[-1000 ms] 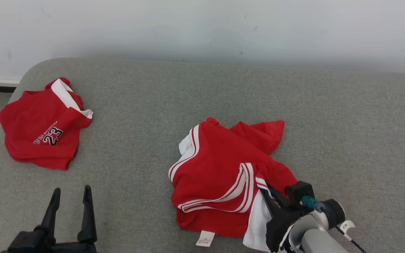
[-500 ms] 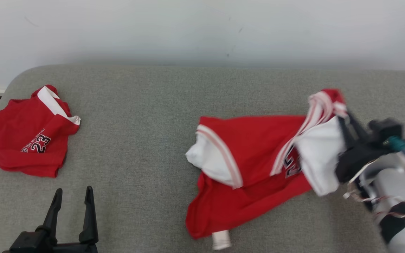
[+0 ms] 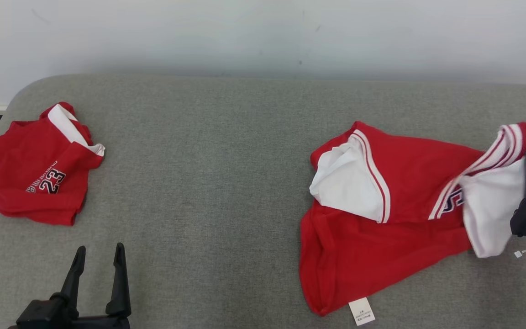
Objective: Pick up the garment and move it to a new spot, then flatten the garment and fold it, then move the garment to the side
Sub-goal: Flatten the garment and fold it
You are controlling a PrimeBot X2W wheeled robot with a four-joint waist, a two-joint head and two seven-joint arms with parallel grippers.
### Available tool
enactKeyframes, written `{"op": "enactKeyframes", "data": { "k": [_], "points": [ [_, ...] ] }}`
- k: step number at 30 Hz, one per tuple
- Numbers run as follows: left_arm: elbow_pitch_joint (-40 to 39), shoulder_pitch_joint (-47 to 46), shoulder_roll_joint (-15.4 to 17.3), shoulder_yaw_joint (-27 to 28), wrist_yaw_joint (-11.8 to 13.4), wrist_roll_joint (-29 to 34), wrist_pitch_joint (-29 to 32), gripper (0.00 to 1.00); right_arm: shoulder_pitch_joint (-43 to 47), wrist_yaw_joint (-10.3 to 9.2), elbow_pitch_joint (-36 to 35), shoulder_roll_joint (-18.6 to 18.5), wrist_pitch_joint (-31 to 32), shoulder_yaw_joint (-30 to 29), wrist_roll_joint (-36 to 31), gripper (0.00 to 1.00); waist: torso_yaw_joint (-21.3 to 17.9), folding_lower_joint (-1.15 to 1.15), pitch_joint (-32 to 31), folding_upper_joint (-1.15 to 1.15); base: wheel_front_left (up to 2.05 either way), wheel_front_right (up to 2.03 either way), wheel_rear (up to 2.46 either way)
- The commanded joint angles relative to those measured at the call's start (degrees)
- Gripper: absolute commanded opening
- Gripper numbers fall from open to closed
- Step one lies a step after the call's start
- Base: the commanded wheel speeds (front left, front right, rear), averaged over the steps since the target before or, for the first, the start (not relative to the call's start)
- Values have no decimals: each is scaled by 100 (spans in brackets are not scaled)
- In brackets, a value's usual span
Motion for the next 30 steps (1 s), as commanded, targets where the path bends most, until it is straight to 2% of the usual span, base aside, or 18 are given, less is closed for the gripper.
{"op": "enactKeyframes", "data": {
  "k": [1,6,13,17,22,30],
  "points": [
    [13,-11,-1,14,9,36,-5,100,52,-15,-26,25,-51,-33,-33,100,-53,0,-39,0,0,0,0],
    [8,29,-1,56,-7,110,-5,100,197,-15,-558,232,-133,-74,-113,100,-232,0,-176,0,0,0,0],
    [-26,55,1,127,-21,158,-5,100,1117,-15,-2477,797,-138,-180,-271,100,-473,0,-306,0,0,0,0],
    [-53,84,0,181,-31,216,-5,100,1785,-15,-3339,1098,-139,-125,-393,100,-555,0,-352,0,0,0,0],
    [-116,171,1,214,-36,275,-5,100,2515,-15,-4128,1424,-140,-131,-528,100,-597,0,-400,0,0,0,0],
    [-135,182,1,275,-30,309,-5,100,3392,-15,-4992,1771,-140,-88,-632,100,-595,0,-372,0,0,0,0]
  ]
}}
